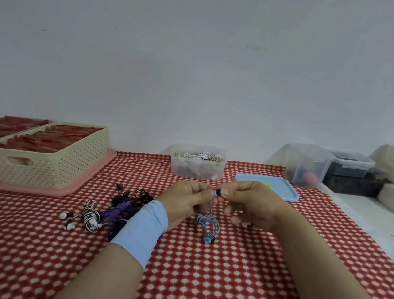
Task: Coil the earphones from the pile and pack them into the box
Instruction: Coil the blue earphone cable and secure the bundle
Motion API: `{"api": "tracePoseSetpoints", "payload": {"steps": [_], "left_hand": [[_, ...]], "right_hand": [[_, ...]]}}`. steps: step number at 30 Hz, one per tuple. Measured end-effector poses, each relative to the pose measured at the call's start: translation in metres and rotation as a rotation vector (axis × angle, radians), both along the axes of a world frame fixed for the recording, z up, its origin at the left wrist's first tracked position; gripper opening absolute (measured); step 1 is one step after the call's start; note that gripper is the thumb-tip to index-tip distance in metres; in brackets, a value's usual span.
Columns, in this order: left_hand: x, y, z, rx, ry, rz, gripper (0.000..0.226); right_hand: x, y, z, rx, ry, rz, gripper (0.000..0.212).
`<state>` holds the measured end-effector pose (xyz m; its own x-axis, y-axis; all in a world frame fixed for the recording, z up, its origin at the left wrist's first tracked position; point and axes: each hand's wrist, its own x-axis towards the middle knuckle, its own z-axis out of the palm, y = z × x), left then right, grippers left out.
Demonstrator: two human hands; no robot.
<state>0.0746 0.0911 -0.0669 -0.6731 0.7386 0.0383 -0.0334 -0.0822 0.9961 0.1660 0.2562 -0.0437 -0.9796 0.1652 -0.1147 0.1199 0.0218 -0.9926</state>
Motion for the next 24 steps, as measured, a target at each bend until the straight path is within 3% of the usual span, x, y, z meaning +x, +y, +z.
{"api": "tracePoseSetpoints", "payload": {"steps": [12,18,20,24], "left_hand": [[0.003,0.012,-0.002,0.038,-0.031,0.078,0.015],[-0.002,0.014,-0.004,-0.019,0.007,0.155,0.012],[-0.003,0.014,-0.006,-0.063,0.054,0.147,0.012],[-0.002,0.014,-0.007,-0.144,0.154,0.122,0.011]], "right_hand": [[0.001,0.005,0.004,0.024,0.035,-0.052,0.012],[0.009,0.029,0.006,0.500,0.010,-0.265,0.003],[0.006,0.032,0.002,0.632,0.003,-0.260,0.012],[0.003,0.037,-0.002,0.716,-0.012,-0.225,0.010]]}}
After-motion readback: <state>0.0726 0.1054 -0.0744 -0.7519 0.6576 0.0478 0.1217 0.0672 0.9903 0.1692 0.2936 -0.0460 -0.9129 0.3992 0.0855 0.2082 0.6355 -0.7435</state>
